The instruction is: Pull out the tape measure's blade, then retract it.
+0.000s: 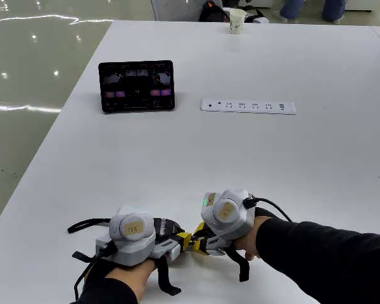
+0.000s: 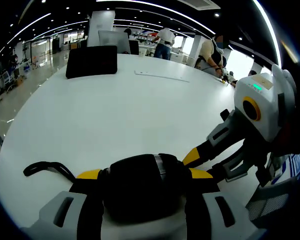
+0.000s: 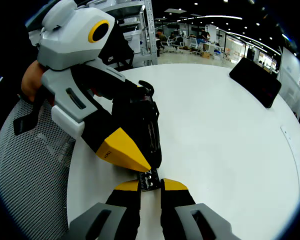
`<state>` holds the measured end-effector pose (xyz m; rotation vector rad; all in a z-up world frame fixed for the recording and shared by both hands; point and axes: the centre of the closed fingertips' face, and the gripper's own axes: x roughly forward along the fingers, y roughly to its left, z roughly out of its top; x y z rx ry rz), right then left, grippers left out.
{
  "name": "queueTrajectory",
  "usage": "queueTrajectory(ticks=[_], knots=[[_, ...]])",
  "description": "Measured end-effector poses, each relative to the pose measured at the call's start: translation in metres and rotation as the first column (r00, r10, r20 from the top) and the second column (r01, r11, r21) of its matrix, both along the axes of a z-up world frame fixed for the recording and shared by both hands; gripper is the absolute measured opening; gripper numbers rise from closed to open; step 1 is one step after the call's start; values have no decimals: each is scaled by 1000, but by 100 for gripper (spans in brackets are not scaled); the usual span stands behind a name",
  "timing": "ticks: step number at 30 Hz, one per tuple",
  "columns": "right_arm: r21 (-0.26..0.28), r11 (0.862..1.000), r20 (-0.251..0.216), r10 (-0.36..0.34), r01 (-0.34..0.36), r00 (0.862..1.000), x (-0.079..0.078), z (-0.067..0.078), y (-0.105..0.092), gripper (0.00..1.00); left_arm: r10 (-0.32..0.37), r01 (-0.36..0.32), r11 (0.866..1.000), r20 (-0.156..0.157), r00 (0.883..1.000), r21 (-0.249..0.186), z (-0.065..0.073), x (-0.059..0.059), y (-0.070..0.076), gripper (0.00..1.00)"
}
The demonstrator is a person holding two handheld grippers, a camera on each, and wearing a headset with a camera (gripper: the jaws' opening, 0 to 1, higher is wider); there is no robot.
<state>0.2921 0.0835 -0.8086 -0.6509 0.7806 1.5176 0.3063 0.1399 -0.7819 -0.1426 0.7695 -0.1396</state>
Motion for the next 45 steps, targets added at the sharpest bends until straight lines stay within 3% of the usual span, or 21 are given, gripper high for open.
queueTrajectory(ticks=[45], knots=[[-2, 1000, 20, 12, -12, 1000, -1, -1, 12, 12, 13, -12, 1000, 14, 1000, -14, 0, 2, 1, 62]])
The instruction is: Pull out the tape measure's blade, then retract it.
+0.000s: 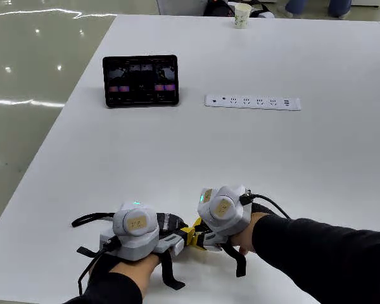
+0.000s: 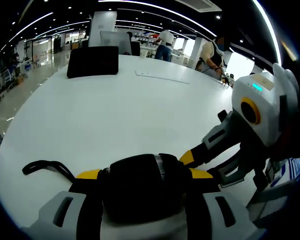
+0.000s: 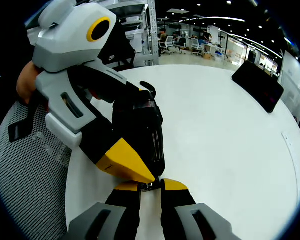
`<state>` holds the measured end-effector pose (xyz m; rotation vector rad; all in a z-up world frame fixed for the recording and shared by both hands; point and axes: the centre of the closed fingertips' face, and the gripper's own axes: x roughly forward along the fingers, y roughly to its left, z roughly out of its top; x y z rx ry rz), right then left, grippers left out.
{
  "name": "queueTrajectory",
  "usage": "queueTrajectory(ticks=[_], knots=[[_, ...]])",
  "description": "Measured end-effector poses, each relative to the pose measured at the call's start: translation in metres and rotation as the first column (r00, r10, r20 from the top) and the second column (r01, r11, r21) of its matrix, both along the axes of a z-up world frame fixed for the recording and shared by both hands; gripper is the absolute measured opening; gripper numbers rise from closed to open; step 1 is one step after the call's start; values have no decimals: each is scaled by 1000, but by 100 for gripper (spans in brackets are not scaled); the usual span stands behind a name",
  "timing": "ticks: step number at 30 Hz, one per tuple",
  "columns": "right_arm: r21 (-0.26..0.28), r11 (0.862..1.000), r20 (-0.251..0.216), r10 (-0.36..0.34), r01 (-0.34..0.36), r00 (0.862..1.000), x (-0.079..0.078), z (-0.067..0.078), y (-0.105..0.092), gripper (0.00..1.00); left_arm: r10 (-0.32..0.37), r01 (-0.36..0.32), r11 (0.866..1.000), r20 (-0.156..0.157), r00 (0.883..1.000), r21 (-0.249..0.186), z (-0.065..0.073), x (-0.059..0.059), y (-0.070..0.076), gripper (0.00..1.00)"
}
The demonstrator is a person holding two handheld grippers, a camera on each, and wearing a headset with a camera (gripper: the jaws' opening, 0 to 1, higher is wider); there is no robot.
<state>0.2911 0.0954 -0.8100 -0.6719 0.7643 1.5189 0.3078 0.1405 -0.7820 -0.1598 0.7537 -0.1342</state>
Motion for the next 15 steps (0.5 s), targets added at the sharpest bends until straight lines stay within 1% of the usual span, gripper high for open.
queueTrajectory(ticks=[2, 4, 6, 7, 10, 13, 14, 15], knots=[[0, 1000, 1, -6, 6, 1000, 0, 0, 0, 12, -2, 2, 1000, 7, 1000, -3, 0, 1, 0, 63], [1, 1000, 6, -24, 24, 1000, 0, 0, 0, 13, -7, 7, 1000, 5, 1000, -11, 0, 1, 0, 63], [-6, 997, -9, -81, 81, 997, 1, 1, -2, 13, -12, 12, 1000, 2, 1000, -19, 0, 1, 0, 64], [-3, 995, -23, -98, 98, 995, -1, 1, -2, 14, -23, 23, 1000, 3, 1000, -18, 0, 1, -1, 64], [9, 994, -30, -108, 108, 994, -1, 2, -5, 14, -41, 41, 999, 3, 999, -17, 0, 1, -1, 64], [16, 991, -39, -131, 131, 991, 0, 6, -10, 13, -65, 65, 998, -6, 998, -3, 2, 2, -1, 64], [20, 991, -38, -132, 133, 990, 0, 7, -11, 13, -70, 70, 998, -6, 998, -4, 2, 2, -1, 64], [30, 990, -27, -135, 136, 990, 1, 10, -13, 14, -77, 77, 997, -1, 997, -9, 4, 2, 0, 63]])
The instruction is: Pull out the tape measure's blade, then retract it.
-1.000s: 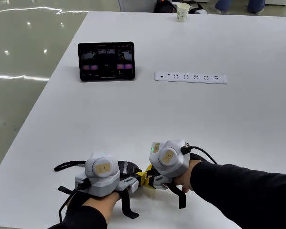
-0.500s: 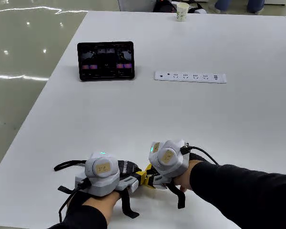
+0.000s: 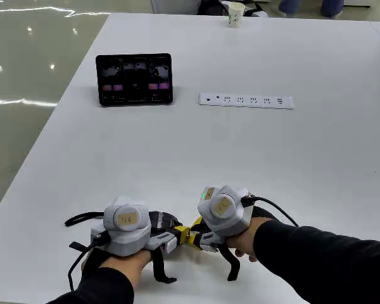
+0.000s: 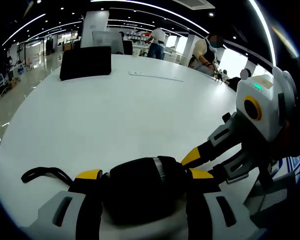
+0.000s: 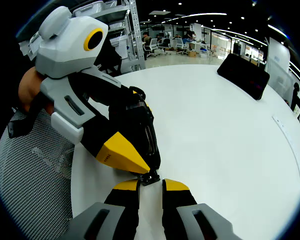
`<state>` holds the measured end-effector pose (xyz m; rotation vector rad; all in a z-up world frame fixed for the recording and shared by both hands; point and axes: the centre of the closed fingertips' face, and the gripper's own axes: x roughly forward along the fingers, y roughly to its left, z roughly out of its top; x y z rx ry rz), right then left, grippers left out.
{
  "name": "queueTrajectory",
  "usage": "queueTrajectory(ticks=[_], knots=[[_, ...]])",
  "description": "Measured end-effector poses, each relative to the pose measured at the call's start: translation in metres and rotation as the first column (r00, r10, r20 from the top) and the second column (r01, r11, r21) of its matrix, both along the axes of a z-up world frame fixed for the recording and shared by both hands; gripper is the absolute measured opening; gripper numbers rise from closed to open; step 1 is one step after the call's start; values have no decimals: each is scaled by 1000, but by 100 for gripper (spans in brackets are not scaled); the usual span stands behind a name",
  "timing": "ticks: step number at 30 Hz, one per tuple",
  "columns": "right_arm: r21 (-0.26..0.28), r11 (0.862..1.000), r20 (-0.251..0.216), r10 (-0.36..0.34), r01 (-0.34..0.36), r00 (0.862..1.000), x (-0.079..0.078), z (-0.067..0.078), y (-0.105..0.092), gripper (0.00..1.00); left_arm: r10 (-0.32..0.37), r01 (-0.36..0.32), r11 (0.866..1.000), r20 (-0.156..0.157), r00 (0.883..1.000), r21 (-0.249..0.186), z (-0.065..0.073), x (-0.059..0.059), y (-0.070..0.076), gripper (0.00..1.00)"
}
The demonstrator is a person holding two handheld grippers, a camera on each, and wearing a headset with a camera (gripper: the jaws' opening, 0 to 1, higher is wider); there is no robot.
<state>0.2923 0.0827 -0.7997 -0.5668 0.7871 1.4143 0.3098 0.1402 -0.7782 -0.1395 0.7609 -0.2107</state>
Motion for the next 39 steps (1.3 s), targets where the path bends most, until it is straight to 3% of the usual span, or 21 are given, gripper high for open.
queueTrajectory(ticks=[3, 7, 11, 13, 15, 17, 19, 21, 23, 24, 26, 28, 31, 33, 35, 39], knots=[[17, 1000, -2, -6, 6, 1000, -3, 7, -5, 13, -17, 17, 1000, 15, 1000, -3, 5, 1, 1, 64], [39, 999, 15, -13, 12, 1000, -6, 17, -15, 13, -55, 55, 998, 17, 998, -37, 9, 1, -4, 69], [66, 997, 26, -36, 35, 999, -8, 26, -30, 14, -122, 122, 992, 21, 992, -37, 16, -2, -6, 82], [84, 995, 24, -56, 54, 998, -8, 32, -38, 16, -160, 161, 987, 38, 986, -28, 20, -2, -4, 86], [97, 993, 24, -75, 72, 997, -8, 36, -49, 17, -184, 185, 982, 34, 982, -36, 20, -5, -1, 96], [96, 992, 36, -88, 85, 995, -8, 39, -62, 19, -221, 222, 971, 29, 975, -91, 23, -12, -2, 99], [103, 989, 37, -107, 103, 994, -7, 44, -75, 20, -233, 234, 966, 17, 972, -112, 25, -18, 5, 99], [112, 985, 36, -135, 130, 990, -5, 48, -84, 21, -248, 250, 961, 29, 968, -123, 31, -22, 9, 99], [128, 977, 36, -175, 169, 984, -2, 53, -96, 22, -293, 299, 949, 66, 954, -96, 39, -26, 11, 99], [130, 974, 34, -192, 186, 981, -1, 54, -102, 23, -332, 336, 939, 68, 941, -73, 41, -29, 11, 99], [134, 969, 23, -213, 208, 977, -1, 57, -112, 24, -352, 356, 932, 67, 934, -66, 44, -32, 12, 99], [144, 964, 28, -228, 222, 973, -2, 63, -122, 26, -363, 369, 926, 80, 928, -79, 51, -32, 11, 99], [140, 964, 46, -232, 224, 972, -4, 67, -138, 29, -367, 373, 926, 95, 925, -55, 58, -30, 15, 99], [139, 962, 44, -243, 235, 969, -4, 70, -149, 32, -364, 369, 928, 91, 927, -54, 58, -29, 20, 99], [143, 960, 41, -250, 242, 967, -5, 73, -158, 34, -375, 381, 921, 87, 923, -79, 62, -33, 18, 99], [168, 955, 36, -252, 243, 967, -10, 80, -169, 42, -407, 411, 910, 77, 910, -48, 62, -40, 25, 99]])
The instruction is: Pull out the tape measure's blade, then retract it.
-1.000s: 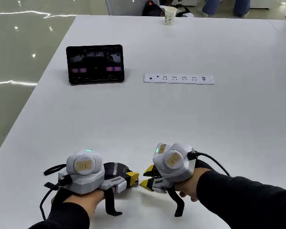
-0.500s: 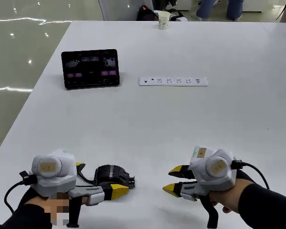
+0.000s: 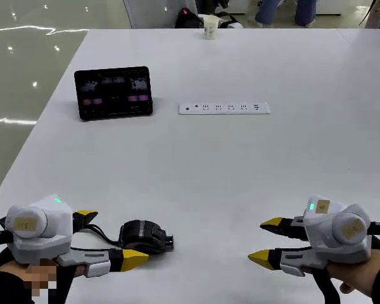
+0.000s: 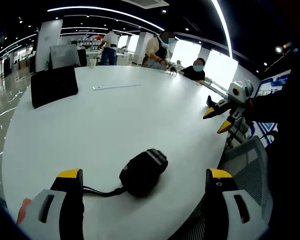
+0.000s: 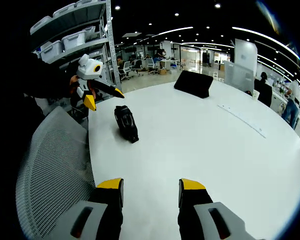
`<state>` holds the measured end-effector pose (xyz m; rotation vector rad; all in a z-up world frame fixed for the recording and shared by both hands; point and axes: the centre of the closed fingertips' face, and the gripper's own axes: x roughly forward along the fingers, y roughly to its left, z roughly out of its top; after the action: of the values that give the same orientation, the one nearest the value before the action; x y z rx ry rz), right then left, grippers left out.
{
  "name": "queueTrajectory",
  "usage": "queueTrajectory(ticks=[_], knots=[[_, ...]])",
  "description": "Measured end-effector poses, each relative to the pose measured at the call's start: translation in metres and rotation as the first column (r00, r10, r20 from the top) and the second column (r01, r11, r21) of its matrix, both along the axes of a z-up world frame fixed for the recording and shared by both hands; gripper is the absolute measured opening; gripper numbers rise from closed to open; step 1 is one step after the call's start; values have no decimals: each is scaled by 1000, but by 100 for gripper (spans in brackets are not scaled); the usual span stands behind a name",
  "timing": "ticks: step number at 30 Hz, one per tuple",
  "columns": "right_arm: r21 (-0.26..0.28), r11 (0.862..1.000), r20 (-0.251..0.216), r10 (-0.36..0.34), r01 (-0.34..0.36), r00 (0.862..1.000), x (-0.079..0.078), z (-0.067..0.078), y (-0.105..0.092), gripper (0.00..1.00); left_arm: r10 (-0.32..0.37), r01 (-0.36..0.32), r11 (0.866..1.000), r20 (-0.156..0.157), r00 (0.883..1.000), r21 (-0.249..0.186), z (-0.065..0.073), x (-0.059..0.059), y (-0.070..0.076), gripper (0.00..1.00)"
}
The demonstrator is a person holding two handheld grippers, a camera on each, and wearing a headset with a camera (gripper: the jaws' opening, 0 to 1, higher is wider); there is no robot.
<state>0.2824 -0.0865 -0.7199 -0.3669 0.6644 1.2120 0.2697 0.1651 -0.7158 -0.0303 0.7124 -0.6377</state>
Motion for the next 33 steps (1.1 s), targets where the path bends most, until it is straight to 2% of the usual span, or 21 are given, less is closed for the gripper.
queueTrajectory(ticks=[2, 6, 10, 12, 16, 19, 22, 24, 25, 28, 31, 33], knots=[[0, 1000, 6, 4, -4, 1000, -2, 1, -7, 44, -9, 9, 1000, 3, 1000, 18, 2, -4, 6, 99], [6, 1000, 15, -22, 22, 1000, -4, 4, -20, 48, -31, 27, 998, 70, 997, 57, 15, -6, 16, 99], [9, 998, 14, -64, 64, 998, -4, 0, -33, 54, -49, 45, 996, 56, 997, 75, 18, -13, 21, 99], [-6, 997, 13, -78, 78, 997, -4, -5, -38, 58, -52, 48, 996, 50, 997, 77, 18, -15, 21, 99], [9, 991, 18, -134, 134, 991, 1, -6, -52, 60, -40, 37, 996, 29, 999, 76, 12, -18, 26, 99], [-7, 986, 19, -168, 169, 986, 5, -10, -63, 63, -26, 24, 998, 22, 999, 66, 8, -19, 29, 99], [-9, 983, 18, -183, 183, 983, 3, -12, -72, 68, -15, 14, 998, 15, 1000, 67, 4, -19, 33, 99], [-18, 980, 9, -197, 197, 980, 0, -17, -80, 70, -11, 9, 997, 26, 1000, 76, 4, -19, 36, 99], [-24, 979, 0, -201, 201, 980, -1, -20, -85, 71, -9, 8, 997, 18, 1000, 77, 2, -19, 38, 99], [-35, 978, -10, -208, 208, 978, -5, -22, -94, 79, -9, 7, 996, 17, 1000, 87, 1, -21, 42, 99], [9, 973, -53, -231, 232, 972, -8, -16, -101, 88, -5, 3, 995, 18, 1000, 104, -3, -24, 47, 99], [11, 969, -49, -244, 245, 968, -6, -14, -107, 93, -3, 2, 995, 7, 1000, 102, -6, -26, 49, 99]])
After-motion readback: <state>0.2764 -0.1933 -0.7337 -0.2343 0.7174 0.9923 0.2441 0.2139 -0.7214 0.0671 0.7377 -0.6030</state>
